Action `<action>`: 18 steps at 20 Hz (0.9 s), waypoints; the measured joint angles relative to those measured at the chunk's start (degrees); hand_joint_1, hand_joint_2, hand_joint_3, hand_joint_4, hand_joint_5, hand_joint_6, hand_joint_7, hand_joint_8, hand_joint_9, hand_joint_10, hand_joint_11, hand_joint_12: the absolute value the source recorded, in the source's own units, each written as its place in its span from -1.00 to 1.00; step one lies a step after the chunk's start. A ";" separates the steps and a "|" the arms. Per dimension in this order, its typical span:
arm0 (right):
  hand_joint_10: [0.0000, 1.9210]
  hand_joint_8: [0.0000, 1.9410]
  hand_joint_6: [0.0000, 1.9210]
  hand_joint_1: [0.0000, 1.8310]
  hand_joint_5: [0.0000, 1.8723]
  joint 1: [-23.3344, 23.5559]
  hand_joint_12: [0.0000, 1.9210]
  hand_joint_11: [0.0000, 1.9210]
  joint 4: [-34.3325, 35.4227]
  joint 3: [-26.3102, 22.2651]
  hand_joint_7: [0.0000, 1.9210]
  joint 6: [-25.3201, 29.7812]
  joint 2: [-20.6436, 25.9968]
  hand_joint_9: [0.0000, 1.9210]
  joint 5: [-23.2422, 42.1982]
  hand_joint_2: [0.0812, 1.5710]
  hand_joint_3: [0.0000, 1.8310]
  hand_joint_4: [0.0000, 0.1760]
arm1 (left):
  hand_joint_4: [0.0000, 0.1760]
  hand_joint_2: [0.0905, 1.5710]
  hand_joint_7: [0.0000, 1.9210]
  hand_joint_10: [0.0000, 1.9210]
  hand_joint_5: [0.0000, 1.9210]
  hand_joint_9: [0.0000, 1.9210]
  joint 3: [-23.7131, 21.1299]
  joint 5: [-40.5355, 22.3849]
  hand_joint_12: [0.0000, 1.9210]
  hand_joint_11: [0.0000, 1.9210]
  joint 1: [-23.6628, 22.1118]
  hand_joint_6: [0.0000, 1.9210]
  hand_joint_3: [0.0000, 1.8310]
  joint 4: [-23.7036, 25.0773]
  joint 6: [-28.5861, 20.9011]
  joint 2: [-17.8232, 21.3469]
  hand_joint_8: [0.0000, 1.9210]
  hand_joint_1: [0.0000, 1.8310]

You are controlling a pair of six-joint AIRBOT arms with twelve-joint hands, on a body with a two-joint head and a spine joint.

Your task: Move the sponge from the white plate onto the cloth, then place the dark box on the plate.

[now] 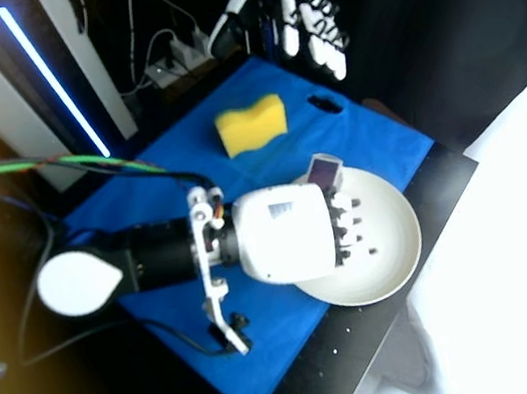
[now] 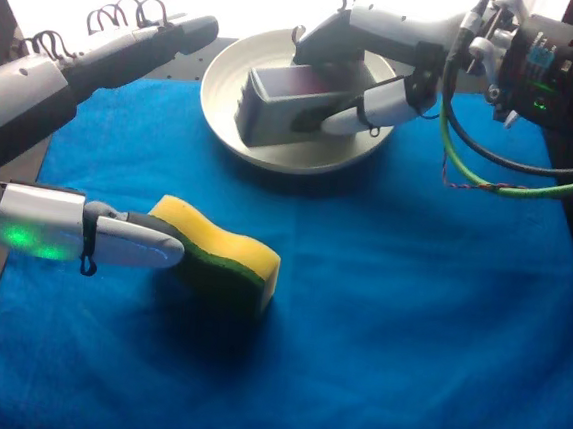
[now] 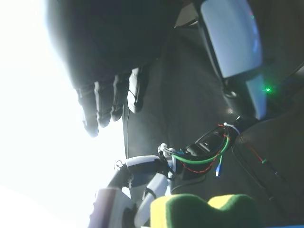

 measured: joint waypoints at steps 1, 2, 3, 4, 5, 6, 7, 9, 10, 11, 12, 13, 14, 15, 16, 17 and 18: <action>-0.99 -1.00 -1.00 -0.04 -0.99 0.00 -0.46 -0.99 -0.07 0.00 -0.98 0.07 0.15 -0.96 -0.24 -0.05 -1.00 0.98 | 0.30 -0.08 -0.99 -1.00 -0.93 -1.00 0.00 0.02 -0.81 -1.00 0.00 -1.00 -1.00 0.11 0.00 0.00 -1.00 -0.18; -1.00 -1.00 -1.00 -0.07 -1.00 0.00 -0.75 -1.00 0.11 -0.02 -1.00 0.33 0.46 -0.99 0.31 -0.05 -1.00 1.00 | 0.14 -0.06 -0.99 -1.00 -0.92 -1.00 -0.02 0.00 -0.84 -1.00 0.00 -1.00 -1.00 0.11 0.00 0.00 -1.00 -0.17; -1.00 -1.00 -1.00 -0.08 -1.00 0.00 -0.95 -1.00 0.59 -0.07 -1.00 0.59 0.96 -1.00 1.33 -0.06 -1.00 1.00 | 0.09 -0.05 -1.00 -1.00 -0.93 -1.00 -0.02 -0.07 -0.88 -1.00 0.00 -1.00 -1.00 0.11 0.00 -0.02 -1.00 -0.16; -1.00 -1.00 -1.00 -0.11 -1.00 0.00 -0.99 -1.00 1.95 -0.20 -1.00 1.29 1.95 -1.00 3.08 -0.08 -1.00 1.00 | 0.02 -0.05 -1.00 -1.00 -0.93 -1.00 -0.02 -0.02 -0.84 -1.00 0.00 -1.00 -1.00 -0.02 0.00 -0.02 -1.00 -0.16; -1.00 -1.00 -1.00 -0.13 -1.00 0.00 -1.00 -1.00 3.78 -0.20 -1.00 1.75 3.02 -1.00 5.18 -0.07 -1.00 1.00 | 0.00 -0.07 -1.00 -1.00 -0.93 -1.00 -0.02 0.02 -0.88 -1.00 0.00 -1.00 -1.00 -0.31 0.00 0.00 -1.00 -0.12; -1.00 -1.00 -1.00 -0.26 -1.00 0.00 -1.00 -1.00 5.22 -0.76 -1.00 1.79 4.00 -1.00 6.36 -0.12 -1.00 1.00 | -0.24 -0.04 -0.98 -1.00 -0.92 -1.00 -0.02 -0.04 -0.91 -1.00 0.00 -1.00 -1.00 -0.46 0.00 0.00 -1.00 -0.13; -1.00 -1.00 -1.00 -0.23 -1.00 0.00 -1.00 -1.00 6.38 -1.62 -1.00 1.79 5.35 -1.00 8.13 -0.14 -1.00 1.00 | -0.19 -0.05 -0.97 -1.00 -0.91 -1.00 -0.02 -0.17 -0.91 -1.00 0.00 -1.00 -1.00 -0.48 0.00 0.00 -0.99 -0.16; -1.00 -1.00 -1.00 -0.13 -1.00 0.00 -1.00 -1.00 9.14 -4.28 -1.00 1.81 8.87 -1.00 12.55 -0.09 -1.00 1.00 | 0.22 -0.08 -0.98 -1.00 -0.93 -1.00 -0.33 -0.61 -0.84 -1.00 0.02 -1.00 -1.00 -0.87 0.04 0.00 -1.00 -0.18; -1.00 -1.00 -1.00 -0.13 -1.00 0.00 -1.00 -1.00 10.23 -5.84 -1.00 1.81 10.82 -1.00 14.69 -0.09 -1.00 1.00 | 0.22 -0.08 -0.98 -1.00 -0.93 -1.00 -0.57 -1.27 -0.84 -1.00 0.37 -1.00 -1.00 -1.27 0.02 0.04 -1.00 -0.18; -1.00 -1.00 -1.00 -0.10 -1.00 -0.48 -1.00 -1.00 13.20 -8.55 -1.00 1.77 14.14 -1.00 19.56 -0.08 -1.00 1.00 | 0.66 -0.09 -1.00 -1.00 -0.96 -1.00 -0.98 -2.60 -0.98 -1.00 1.44 -1.00 -1.00 -2.01 0.02 0.61 -1.00 -0.12; -1.00 -1.00 -1.00 -0.18 -1.00 -1.14 -1.00 -1.00 15.39 -9.99 -1.00 1.81 15.91 -1.00 22.51 -0.12 -1.00 1.00 | 0.40 -0.10 -1.00 -1.00 -0.97 -1.00 -1.16 -3.76 -0.99 -0.99 2.19 -1.00 -1.00 -2.84 0.04 0.98 -1.00 -0.14; -1.00 -1.00 -1.00 -0.16 -1.00 -3.10 -1.00 -1.00 18.53 -12.35 -1.00 1.51 18.32 -1.00 26.49 -0.15 -1.00 0.62 | 0.06 -0.07 -0.99 -1.00 -0.95 -1.00 -1.68 -5.77 -0.99 -0.98 3.52 -0.99 -0.99 -5.18 0.17 1.60 -1.00 -0.19; -1.00 -1.00 -1.00 -0.12 -1.00 -5.79 -1.00 -1.00 21.66 -15.19 -1.00 -0.24 20.63 -1.00 29.68 -0.17 -1.00 0.89 | -0.06 -0.01 -0.97 -0.99 -0.95 -0.98 -1.81 -8.09 -0.97 -0.95 4.72 -0.99 -0.97 -7.19 0.74 2.10 -0.99 -0.29; -1.00 -1.00 -1.00 -0.09 -1.00 -9.16 -1.00 -1.00 24.68 -18.60 -1.00 -3.04 23.02 -1.00 32.48 -0.11 -1.00 0.73 | -0.26 0.10 -0.90 -0.98 -0.89 -0.90 -2.58 -10.16 -0.50 -0.99 5.88 -0.99 -0.99 -9.27 1.62 2.80 -0.98 -0.36; -1.00 -1.00 -1.00 -0.06 -1.00 -12.96 -1.00 -1.00 27.43 -22.14 -1.00 -5.27 25.20 -1.00 35.28 -0.07 -0.98 0.82 | 0.05 0.11 -0.90 -0.99 -0.89 -0.91 -2.89 -12.44 -0.43 -1.00 6.84 -0.99 -1.00 -10.73 1.79 3.08 -0.99 -0.42; -1.00 -1.00 -1.00 -0.12 -1.00 -16.96 -1.00 -1.00 30.67 -25.31 -1.00 -7.56 26.88 -1.00 38.62 -0.07 -0.99 0.96 | -0.02 0.10 -0.95 -0.99 -0.92 -0.95 -3.13 -14.12 -0.54 -1.00 7.72 -1.00 -1.00 -11.72 2.01 3.21 -1.00 -0.43; -1.00 -1.00 -1.00 -0.19 -1.00 -21.75 -1.00 -1.00 34.91 -28.61 -1.00 -9.29 28.33 -1.00 43.25 -0.05 -0.98 0.99 | -0.07 0.10 -0.95 -1.00 -0.93 -0.96 -3.63 -16.26 -0.54 -1.00 8.92 -1.00 -1.00 -12.52 1.97 3.32 -1.00 -0.44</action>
